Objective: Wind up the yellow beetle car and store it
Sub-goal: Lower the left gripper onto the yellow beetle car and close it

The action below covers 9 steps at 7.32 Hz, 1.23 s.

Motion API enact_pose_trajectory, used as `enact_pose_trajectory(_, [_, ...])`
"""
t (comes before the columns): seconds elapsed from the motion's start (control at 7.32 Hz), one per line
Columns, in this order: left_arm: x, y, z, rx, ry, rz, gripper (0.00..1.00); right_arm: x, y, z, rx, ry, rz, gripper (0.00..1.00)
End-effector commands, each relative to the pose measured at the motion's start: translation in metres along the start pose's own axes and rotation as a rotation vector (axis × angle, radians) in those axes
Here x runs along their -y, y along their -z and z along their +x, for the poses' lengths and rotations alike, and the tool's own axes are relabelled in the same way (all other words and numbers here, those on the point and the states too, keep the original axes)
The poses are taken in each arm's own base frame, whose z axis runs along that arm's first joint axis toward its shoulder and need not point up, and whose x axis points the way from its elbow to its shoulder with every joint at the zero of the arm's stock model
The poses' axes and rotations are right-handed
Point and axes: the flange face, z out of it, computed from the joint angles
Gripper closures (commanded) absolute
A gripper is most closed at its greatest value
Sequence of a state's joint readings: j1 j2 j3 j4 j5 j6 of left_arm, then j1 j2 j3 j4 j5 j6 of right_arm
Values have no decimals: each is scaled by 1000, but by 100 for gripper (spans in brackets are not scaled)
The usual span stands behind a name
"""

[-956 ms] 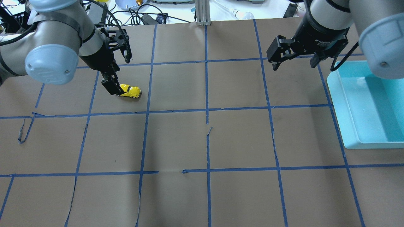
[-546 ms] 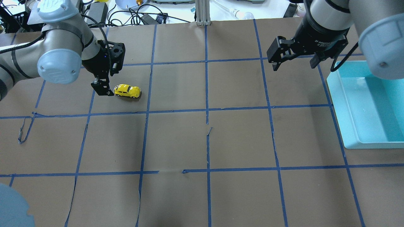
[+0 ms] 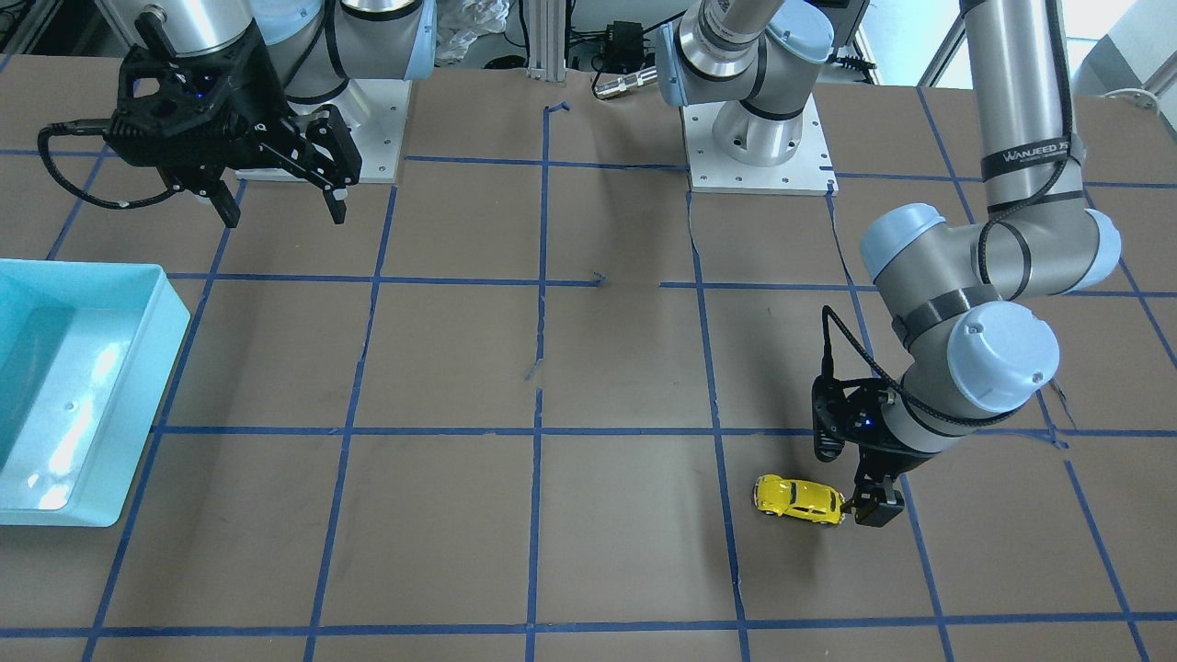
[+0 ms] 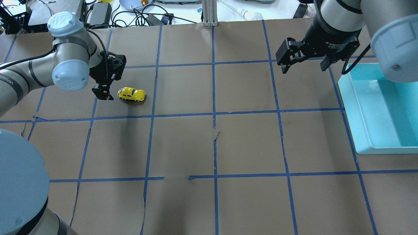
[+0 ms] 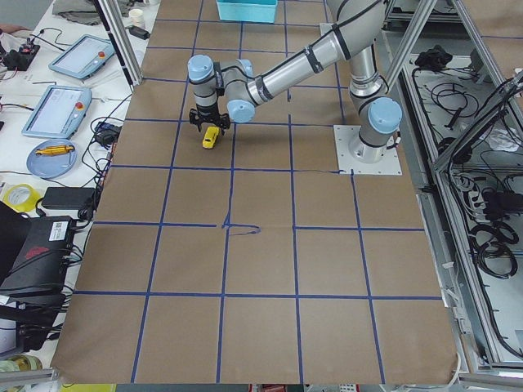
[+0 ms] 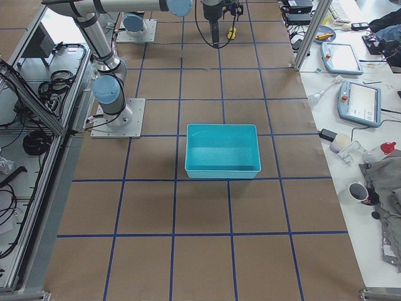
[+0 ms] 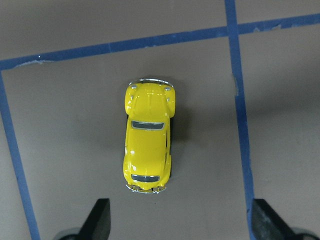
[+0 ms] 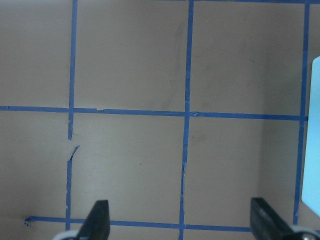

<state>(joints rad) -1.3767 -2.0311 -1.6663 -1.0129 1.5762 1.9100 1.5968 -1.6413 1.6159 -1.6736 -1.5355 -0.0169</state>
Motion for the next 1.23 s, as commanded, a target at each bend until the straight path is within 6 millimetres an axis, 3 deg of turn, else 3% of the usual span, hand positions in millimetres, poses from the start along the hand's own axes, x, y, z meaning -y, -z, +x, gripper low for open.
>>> enact_pose_trajectory(0.0, [-2,-18,-10,13,15,17,2,0,0,0,0,2,-1,0])
enact_pose_trajectory(0.27, [0,-21,-23,60,9,45,7,0,0,0,0,2,1,0])
enact_pose_trajectory(0.41, [4,-32,-26,55,11,82,7,0,0,0,0,2,1,0])
enact_pose_trajectory(0.82, [6,-33,-25,43,5,79,9,0,2,0,0,2,4,0])
enact_pose_trajectory(1.09, [21,-38,-22,12,-6,86,10,0,2,0,0,2,4,0])
